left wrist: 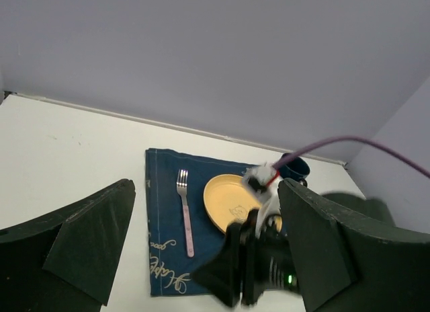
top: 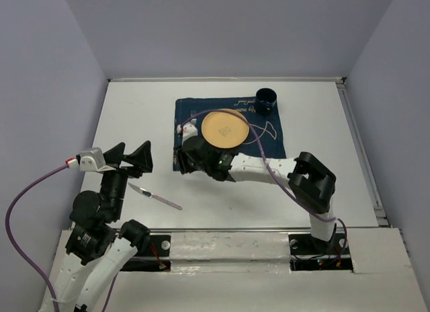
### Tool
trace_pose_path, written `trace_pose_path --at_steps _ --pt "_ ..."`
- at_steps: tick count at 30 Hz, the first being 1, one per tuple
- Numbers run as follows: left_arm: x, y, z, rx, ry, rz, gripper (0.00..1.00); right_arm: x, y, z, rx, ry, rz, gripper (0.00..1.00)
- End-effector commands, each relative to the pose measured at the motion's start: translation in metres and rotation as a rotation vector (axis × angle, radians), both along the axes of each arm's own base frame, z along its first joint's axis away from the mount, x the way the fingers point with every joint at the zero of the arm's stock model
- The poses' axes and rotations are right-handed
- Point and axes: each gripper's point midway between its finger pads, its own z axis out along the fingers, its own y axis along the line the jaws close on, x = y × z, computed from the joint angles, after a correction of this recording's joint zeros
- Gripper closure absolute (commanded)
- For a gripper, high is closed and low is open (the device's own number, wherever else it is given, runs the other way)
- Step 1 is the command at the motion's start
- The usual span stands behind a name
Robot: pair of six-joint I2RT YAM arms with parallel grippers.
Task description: Set the dinner table for one person
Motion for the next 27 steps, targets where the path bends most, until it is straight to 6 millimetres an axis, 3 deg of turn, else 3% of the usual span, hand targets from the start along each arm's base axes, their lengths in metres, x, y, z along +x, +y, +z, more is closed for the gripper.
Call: trace_pose_path --at_steps 1,2,6,11,17,23,27 --pt "0.004 0.006 0.004 0.004 -0.015 0.041 0.01 -0.074 0.028 -0.024 -0.062 -0.039 0.283 0.52" --pt "0.004 0.008 0.005 0.001 -0.018 0.047 0.01 -0.090 0.033 -0.027 -0.072 -0.042 0.316 0.51" --pt "0.007 0.011 0.003 0.003 -0.009 0.068 0.01 -0.112 0.043 -0.049 -0.096 -0.006 0.384 0.46" --pt "0.009 0.009 0.002 0.010 -0.003 0.064 0.01 -0.129 0.063 -0.058 -0.123 -0.016 0.462 0.46" --pt "0.011 0.009 0.001 0.017 -0.003 0.065 0.01 -0.137 0.073 -0.083 -0.195 0.004 0.498 0.48" --pt "0.009 0.008 0.004 0.011 -0.015 0.056 0.01 -0.144 0.073 -0.096 -0.228 0.016 0.523 0.49" --pt "0.009 0.007 0.003 0.014 -0.015 0.052 0.01 -0.151 0.072 -0.107 -0.263 0.016 0.513 0.56"
